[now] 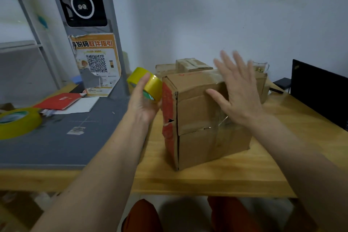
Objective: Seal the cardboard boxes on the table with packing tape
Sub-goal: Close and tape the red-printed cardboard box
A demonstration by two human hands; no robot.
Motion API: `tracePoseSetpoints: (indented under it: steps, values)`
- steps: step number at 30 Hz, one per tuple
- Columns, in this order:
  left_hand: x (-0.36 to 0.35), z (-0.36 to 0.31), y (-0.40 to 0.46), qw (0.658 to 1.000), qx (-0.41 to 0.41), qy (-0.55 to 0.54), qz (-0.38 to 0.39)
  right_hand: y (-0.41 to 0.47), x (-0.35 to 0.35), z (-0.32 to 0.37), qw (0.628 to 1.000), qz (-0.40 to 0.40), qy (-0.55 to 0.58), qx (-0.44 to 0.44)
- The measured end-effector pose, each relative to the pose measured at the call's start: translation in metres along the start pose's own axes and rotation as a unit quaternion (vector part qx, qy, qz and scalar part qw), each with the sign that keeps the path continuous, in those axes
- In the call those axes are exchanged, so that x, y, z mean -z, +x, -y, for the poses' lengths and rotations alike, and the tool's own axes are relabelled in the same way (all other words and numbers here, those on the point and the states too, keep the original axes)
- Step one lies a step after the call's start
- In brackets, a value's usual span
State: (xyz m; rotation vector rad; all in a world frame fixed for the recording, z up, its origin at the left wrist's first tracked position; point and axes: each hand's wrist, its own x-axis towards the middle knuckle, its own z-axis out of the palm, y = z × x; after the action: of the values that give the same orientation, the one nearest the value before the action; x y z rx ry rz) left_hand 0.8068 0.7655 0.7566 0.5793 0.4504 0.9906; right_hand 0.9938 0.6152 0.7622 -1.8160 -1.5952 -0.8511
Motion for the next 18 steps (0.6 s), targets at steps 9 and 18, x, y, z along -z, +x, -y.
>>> tracePoseSetpoints:
  steps: [9,18]
  values:
    - [-0.024,0.03,-0.026,0.995,0.08,0.024,0.057,-0.077,-0.044,0.048,0.814,-0.035,0.43,-0.389]
    - [-0.093,0.02,-0.055,0.995,0.091,-0.037,0.023,-0.005,0.031,0.025,0.52,-0.01,0.674,-0.524]
